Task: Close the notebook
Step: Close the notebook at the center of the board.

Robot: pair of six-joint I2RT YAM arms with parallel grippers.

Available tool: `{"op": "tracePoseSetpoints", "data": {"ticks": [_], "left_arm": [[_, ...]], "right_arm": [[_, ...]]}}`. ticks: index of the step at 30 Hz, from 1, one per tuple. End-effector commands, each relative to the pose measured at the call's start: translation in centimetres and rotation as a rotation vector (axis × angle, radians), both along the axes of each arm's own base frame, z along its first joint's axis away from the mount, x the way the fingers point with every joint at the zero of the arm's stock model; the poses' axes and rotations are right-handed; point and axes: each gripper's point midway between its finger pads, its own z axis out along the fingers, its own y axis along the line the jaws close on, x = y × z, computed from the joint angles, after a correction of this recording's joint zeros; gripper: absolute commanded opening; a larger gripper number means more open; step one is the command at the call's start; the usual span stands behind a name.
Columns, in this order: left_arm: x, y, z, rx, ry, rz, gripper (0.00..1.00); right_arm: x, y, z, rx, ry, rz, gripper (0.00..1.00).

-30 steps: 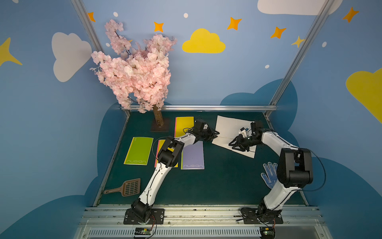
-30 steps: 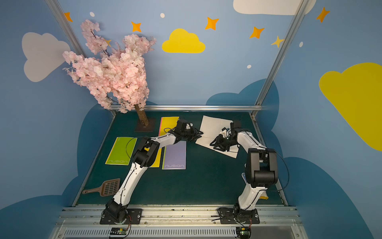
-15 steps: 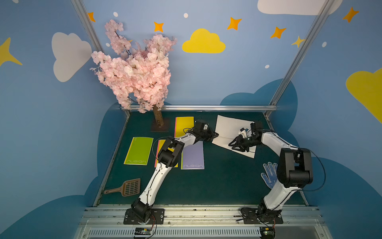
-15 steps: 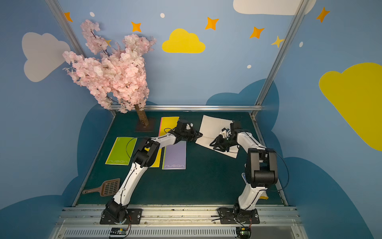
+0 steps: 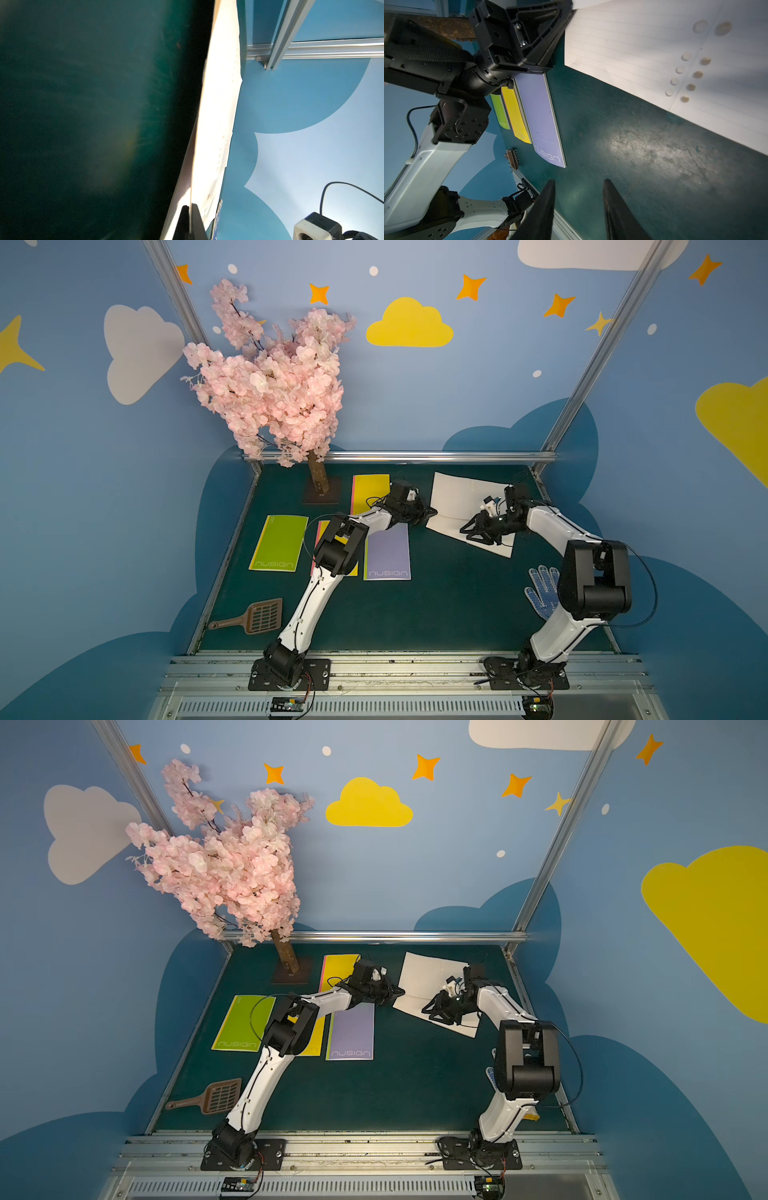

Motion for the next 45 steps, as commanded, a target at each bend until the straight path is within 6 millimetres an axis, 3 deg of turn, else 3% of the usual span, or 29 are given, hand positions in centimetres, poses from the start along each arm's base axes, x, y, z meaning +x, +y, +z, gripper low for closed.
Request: {"op": "tracePoseSetpoints", "data": {"ticks": [1,10,20,38,45], "left_arm": [[-0.2,0.2,3.8,-0.03,-0.068,-0.02,0.04],[-2.8,2.1,6.1,0.005,-0.117,-0.027,0.03],[-6.7,5.0,6.5,0.079,-0.131,-0.036,0.03],[-14.5,11.4,7.4,0.261,-0.179,-0.005,0.03],[-16.8,11.3,7.5,0.271,-0.228,-0.055,0.13]], "right_arm": [[-0.4,0.0,0.9,-0.011,-0.025,-0.002,0.4],[-0.1,-0.3,1.2,-0.025,-0.036,-0.011,0.4],[0.8,-0.5,1.6,-0.039,-0.046,-0.014,0.4],[2.3,-1.2,0.0,-0.088,-0.009,-0.026,0.4],[2.8,-1.4,-1.3,-0.104,0.019,-0.026,0.4]]}}
